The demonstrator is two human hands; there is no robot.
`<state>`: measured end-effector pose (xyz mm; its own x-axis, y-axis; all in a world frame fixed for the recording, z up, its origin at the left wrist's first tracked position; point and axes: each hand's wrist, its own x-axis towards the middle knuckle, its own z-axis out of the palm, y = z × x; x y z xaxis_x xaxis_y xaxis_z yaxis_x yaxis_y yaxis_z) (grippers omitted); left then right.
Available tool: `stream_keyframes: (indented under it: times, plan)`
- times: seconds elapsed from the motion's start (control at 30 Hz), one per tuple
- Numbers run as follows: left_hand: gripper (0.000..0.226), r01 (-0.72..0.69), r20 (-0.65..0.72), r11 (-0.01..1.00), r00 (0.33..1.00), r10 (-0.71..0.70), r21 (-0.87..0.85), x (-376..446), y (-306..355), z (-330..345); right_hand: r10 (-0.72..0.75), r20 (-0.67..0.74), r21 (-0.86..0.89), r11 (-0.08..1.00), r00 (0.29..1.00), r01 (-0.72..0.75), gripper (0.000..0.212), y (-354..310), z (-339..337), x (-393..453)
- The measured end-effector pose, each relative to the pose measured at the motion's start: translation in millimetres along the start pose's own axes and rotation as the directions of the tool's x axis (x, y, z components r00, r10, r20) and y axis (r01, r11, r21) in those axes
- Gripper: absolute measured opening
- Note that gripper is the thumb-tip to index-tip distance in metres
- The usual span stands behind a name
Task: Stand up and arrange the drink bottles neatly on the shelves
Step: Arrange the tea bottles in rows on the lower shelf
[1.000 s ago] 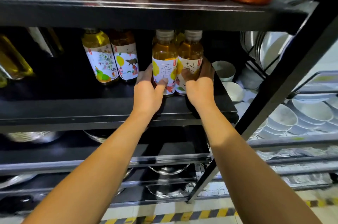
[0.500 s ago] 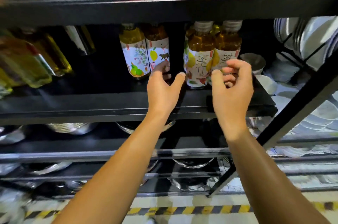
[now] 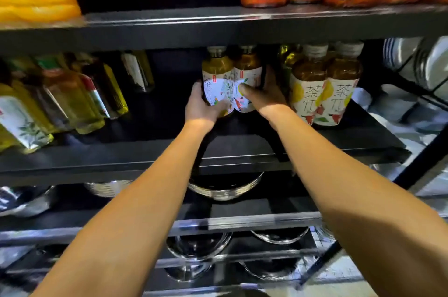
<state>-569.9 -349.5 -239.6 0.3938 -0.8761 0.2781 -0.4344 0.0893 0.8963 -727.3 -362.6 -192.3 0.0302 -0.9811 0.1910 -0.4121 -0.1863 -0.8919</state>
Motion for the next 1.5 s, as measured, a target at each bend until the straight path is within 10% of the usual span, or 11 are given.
stream_keyframes:
  times: [1.0, 1.2, 1.5]
  plan:
    - [0.067, -0.090, 0.205, 0.985, 0.971, 0.120, -0.151, -95, 25, -58, -0.123, 0.043, 0.141, 0.983, 0.991, 0.116, 0.020, 13, -37, -96]
    - [0.061, -0.128, 0.236, 0.981, 0.958, 0.161, -0.149, -111, 43, -31, -0.224, 0.231, 0.297, 0.943, 0.947, 0.151, 0.065, 40, -79, -106]
    - [0.069, -0.110, 0.168, 0.988, 0.977, 0.128, -0.112, -115, 44, -13, -0.178, -0.134, 0.017, 0.983, 0.975, 0.182, 0.092, 50, -56, -100]
